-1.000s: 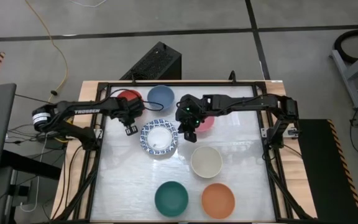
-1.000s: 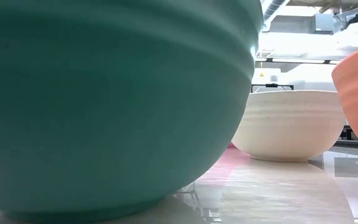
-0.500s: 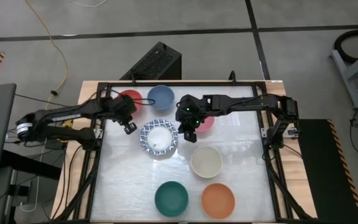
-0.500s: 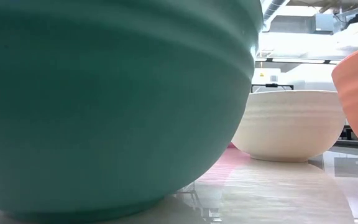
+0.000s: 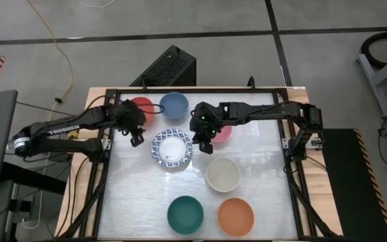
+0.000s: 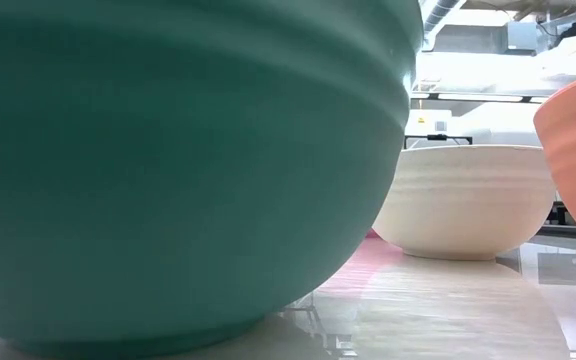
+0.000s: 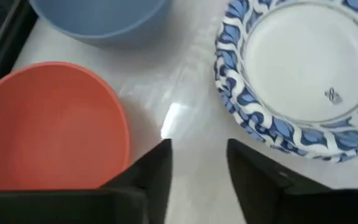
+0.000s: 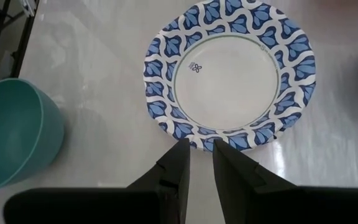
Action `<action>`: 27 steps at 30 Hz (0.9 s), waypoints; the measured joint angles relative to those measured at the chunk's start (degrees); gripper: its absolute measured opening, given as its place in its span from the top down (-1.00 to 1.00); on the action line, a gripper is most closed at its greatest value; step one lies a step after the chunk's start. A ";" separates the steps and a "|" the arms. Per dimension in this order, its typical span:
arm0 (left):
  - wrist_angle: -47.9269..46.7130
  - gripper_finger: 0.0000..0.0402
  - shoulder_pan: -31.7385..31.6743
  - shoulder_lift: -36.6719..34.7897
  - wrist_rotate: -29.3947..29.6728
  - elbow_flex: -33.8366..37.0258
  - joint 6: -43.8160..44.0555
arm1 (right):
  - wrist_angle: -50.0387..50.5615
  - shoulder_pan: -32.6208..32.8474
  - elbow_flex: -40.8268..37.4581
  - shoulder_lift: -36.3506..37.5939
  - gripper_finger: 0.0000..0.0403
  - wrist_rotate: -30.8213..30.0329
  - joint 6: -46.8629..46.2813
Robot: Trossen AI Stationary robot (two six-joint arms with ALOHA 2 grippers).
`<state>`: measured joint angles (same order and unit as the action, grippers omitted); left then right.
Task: Nest bowls inside each other
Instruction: Stack the red bowl on top of the blue patterned bowl
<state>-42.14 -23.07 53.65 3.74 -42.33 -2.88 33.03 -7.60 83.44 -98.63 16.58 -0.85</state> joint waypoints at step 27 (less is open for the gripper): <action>2.10 0.21 -7.58 24.82 4.32 -0.02 -7.38 | 0.01 -0.04 0.00 -0.01 0.55 0.04 -0.12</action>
<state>-40.04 -30.65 78.47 8.07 -42.35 -10.26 33.04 -7.64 83.44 -98.64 16.61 -0.97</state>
